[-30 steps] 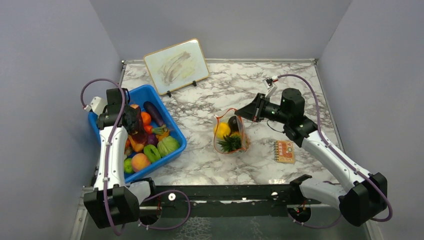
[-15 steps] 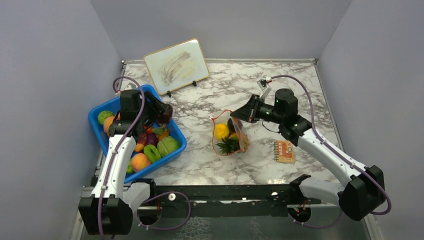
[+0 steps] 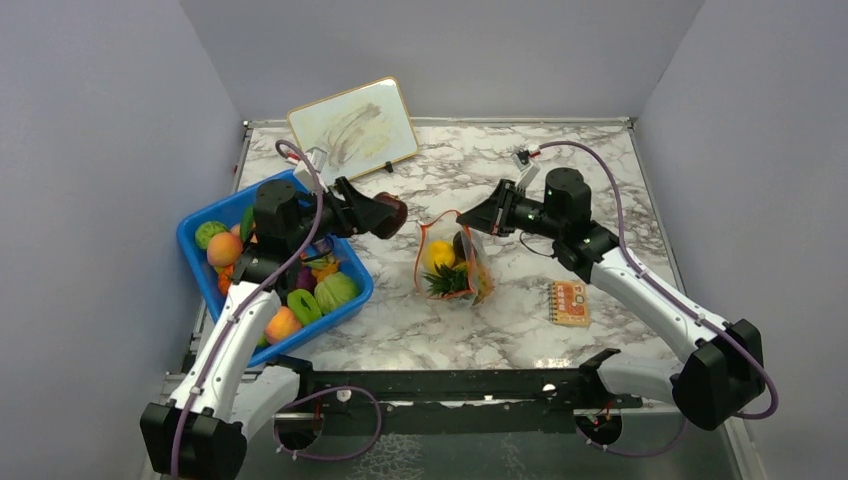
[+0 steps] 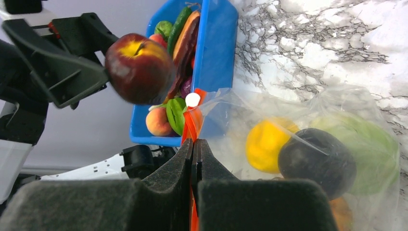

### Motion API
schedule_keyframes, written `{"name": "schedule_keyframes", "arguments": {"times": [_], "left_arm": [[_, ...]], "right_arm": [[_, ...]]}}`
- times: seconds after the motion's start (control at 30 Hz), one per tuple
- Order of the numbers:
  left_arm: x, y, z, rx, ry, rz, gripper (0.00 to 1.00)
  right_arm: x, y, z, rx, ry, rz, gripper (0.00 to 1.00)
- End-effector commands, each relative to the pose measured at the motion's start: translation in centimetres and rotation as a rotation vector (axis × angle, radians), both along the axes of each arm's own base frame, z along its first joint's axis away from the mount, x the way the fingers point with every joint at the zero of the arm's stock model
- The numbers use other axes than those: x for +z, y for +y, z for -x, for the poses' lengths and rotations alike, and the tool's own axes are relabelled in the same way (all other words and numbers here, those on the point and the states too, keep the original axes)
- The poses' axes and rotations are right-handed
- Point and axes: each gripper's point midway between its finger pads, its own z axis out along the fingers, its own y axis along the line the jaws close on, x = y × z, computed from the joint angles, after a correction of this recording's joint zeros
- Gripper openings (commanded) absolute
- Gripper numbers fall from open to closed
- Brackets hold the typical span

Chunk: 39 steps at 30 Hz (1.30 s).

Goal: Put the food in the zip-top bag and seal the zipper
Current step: Place the fake fruit in the zipper food storage bag.

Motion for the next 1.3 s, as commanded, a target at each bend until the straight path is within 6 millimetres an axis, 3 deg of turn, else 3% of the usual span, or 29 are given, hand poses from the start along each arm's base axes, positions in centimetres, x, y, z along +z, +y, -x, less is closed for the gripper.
{"name": "schedule_keyframes", "arguments": {"times": [0.0,0.2,0.6,0.9,1.27], "left_arm": [[4.7,-3.1,2.9,-0.194,-0.189,0.073,0.37],[6.6,-5.4,5.1,-0.286,-0.250,0.177,0.37],[2.5,-10.0,5.6,-0.348,-0.204,0.120,0.37],[-1.2,-10.5,4.4,-0.297,-0.168,0.023,0.37],[-4.1,-10.2,3.0,-0.229,-0.148,-0.122,0.37]], "right_arm": [[1.9,0.4,-0.9,-0.022,-0.043,-0.029,0.01],[1.9,0.6,-0.7,-0.017,-0.041,-0.035,0.01],[2.7,1.0,0.0,0.007,-0.058,-0.056,0.01],[3.7,1.0,0.4,0.022,-0.096,-0.072,0.01],[4.3,1.5,1.2,0.077,-0.130,-0.085,0.01]]}}
